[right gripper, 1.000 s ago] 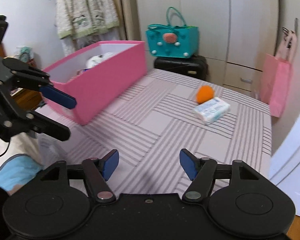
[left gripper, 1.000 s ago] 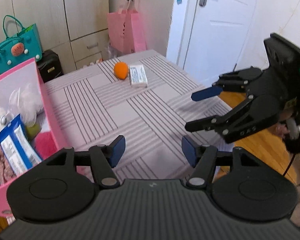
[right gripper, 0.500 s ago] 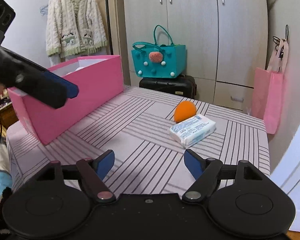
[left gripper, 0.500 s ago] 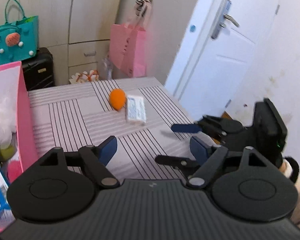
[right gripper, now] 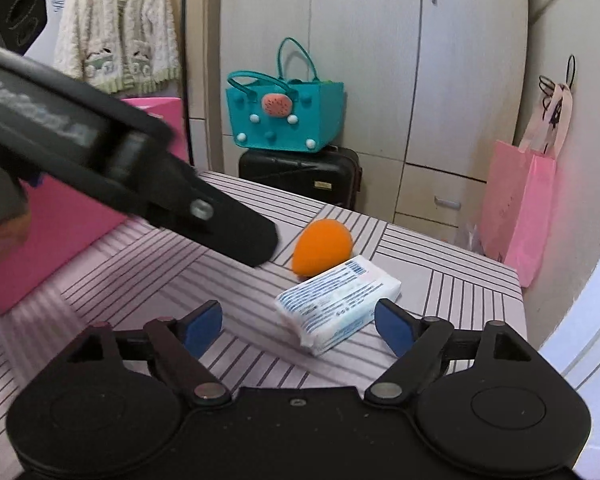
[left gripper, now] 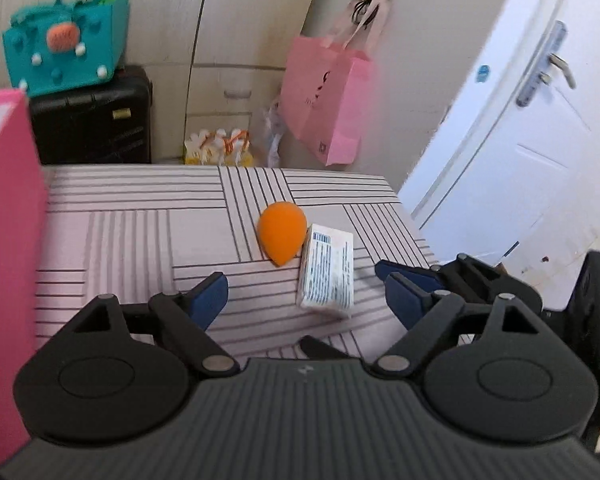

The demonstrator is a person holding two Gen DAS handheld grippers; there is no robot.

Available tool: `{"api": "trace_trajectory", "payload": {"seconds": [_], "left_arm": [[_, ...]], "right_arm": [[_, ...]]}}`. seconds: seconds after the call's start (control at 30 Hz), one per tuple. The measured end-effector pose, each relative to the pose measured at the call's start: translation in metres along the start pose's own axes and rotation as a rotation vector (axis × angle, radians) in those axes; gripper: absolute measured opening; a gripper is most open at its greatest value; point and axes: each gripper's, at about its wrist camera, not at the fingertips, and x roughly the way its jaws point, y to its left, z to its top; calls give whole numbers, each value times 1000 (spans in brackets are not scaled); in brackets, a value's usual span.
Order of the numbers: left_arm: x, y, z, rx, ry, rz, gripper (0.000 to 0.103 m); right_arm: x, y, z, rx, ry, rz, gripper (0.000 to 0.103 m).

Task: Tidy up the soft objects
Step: 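Close the left gripper on the orange sponge while the right gripper grasps the white box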

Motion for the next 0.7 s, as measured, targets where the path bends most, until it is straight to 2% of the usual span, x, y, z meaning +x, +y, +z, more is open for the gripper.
{"api": "trace_trajectory", "payload": {"seconds": [0.13, 0.3, 0.4, 0.57, 0.7], "left_arm": [[25, 6, 6, -99, 19, -35, 82], [38, -5, 7, -58, -61, 66, 82], [48, -5, 11, -66, -89, 111, 82], [66, -1, 13, -81, -78, 140, 72], [71, 0, 12, -80, -78, 129, 65]], "right_arm": [[13, -4, 5, 35, 35, -19, 87], [18, -4, 4, 56, 47, -32, 87], [18, -7, 2, 70, 47, -46, 87], [13, -12, -2, 60, 33, -76, 87], [6, -20, -5, 61, 45, -82, 87]]}}
